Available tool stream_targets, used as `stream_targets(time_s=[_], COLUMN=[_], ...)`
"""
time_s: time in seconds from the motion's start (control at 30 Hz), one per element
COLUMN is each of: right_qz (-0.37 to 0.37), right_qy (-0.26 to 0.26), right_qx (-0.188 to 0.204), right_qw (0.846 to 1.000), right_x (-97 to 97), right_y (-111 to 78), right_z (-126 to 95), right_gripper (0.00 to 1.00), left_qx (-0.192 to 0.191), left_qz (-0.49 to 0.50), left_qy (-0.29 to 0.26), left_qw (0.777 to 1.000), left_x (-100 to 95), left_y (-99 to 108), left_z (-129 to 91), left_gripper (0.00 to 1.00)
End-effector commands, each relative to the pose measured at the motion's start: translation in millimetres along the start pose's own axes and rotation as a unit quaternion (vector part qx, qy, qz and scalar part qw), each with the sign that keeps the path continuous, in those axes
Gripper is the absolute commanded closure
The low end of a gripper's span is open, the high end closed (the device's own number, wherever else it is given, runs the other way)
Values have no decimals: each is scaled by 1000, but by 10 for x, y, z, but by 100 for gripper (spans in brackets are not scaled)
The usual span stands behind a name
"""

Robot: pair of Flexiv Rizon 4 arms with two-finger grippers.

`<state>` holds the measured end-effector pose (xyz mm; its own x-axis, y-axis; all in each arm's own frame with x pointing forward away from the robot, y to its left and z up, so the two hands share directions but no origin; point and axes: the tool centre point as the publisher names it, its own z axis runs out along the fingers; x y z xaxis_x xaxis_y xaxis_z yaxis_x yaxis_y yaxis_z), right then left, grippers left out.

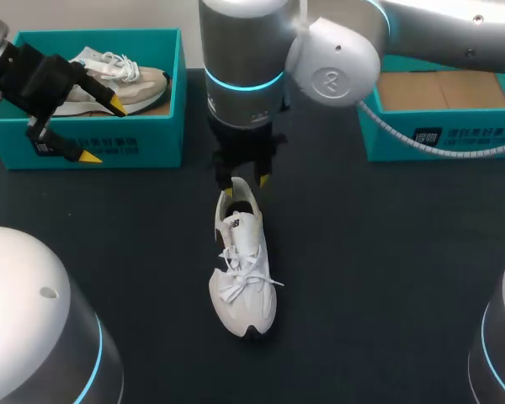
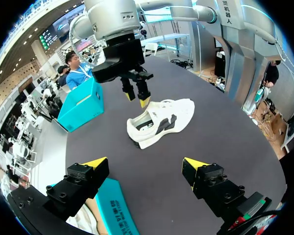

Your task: Take the shoe out of the shoebox, open the shoe tongue, remove and reinsert the insole, then place the shoe into the shoebox

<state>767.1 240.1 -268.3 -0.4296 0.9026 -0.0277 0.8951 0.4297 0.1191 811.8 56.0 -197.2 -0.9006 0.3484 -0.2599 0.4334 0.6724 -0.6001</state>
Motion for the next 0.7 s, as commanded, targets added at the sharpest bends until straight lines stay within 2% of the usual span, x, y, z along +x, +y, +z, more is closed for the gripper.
stream_targets(time_s=[0.03, 0.23, 0.27, 0.3, 0.33, 0.37, 0.4, 0.43, 0.47, 0.5, 0.63, 0.7], right_qz=[-92, -92, -172, -245, -289, -309, -342, -387, -415, -446, -491, -500], right_qy=[-28, -28, -32, -51, -56, -45, -53, -61, -55, -59, -51, -55], right_qx=[-27, -27, -12, 16, 21, 6, 26, 44, 46, 64, 56, 51], right_qw=[995, 995, 985, 968, 956, 950, 938, 919, 907, 891, 868, 863], right_x=[53, 53, 81, 85, 78, 67, 55, 56, 59, 62, 42, 16], right_y=[-12, -12, 67, 98, 137, 167, 194, 241, 278, 311, 419, 456], right_z=[-31, -31, -4, 33, 60, 70, 87, 107, 130, 176, 325, 401], right_gripper=[0, 0, 0, 0, 0, 0, 0, 0, 0, 0, 0, 0], left_qx=[-1, -1, -1, -1, -1, -1, -1, -1, -1, -1, -1, -1], left_qz=[0, 0, 0, 0, 0, 0, 0, 0, 0, 0, 0, 0], left_qy=[1, 1, 1, 1, 1, 1, 1, 1, 1, 1, 1, 1], left_qw=[1000, 1000, 1000, 1000, 1000, 1000, 1000, 1000, 1000, 1000, 1000, 1000], left_x=[7, 7, 7, 7, 7, 7, 7, 7, 7, 7, 7, 7], left_y=[-2, -2, -2, -2, -2, -2, -2, -2, -2, -2, -2, -2], left_z=[-6, -6, -6, -6, -6, -6, -6, -6, -6, -6, -6, -6], left_gripper=[0, 0, 0, 0, 0, 0, 0, 0, 0, 0, 0, 0])
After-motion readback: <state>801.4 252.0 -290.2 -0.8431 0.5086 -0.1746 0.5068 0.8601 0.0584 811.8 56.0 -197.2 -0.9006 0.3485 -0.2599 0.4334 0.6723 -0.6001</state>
